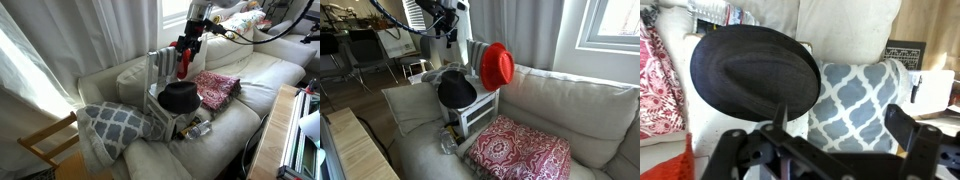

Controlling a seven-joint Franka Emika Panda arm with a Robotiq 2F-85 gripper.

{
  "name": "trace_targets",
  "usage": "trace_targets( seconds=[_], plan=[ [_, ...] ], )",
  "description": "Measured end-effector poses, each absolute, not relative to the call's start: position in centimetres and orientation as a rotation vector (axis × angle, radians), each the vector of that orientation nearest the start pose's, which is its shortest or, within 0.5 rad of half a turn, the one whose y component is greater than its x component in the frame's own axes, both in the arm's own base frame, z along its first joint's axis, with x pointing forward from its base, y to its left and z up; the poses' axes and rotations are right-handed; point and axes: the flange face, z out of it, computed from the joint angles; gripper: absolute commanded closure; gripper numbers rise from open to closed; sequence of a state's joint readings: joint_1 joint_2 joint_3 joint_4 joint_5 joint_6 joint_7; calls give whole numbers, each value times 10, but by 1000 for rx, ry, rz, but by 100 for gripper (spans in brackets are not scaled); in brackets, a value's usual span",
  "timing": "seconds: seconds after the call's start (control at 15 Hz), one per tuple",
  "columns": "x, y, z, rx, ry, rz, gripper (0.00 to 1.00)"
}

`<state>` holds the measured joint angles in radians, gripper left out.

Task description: Take the black hat off of the orange hat and place it on the chair

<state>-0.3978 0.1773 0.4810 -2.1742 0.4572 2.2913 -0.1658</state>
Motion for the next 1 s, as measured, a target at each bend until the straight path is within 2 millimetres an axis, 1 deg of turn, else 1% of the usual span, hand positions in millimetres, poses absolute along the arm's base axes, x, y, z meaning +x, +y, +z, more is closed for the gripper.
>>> trace_targets(
  seconds=[0.27,0.33,0.47,0.53,0.67,1.0],
  plan=[
    [520,-42,376,-2684,81,90,0],
    [511,-62,388,-2674,91,88,0],
    [496,-96,407,-2654,119,72,0],
    [489,-109,416,-2645,132,60,0],
    [477,-130,429,-2631,155,35,0],
    [459,-166,455,-2621,234,-60,0]
  ],
)
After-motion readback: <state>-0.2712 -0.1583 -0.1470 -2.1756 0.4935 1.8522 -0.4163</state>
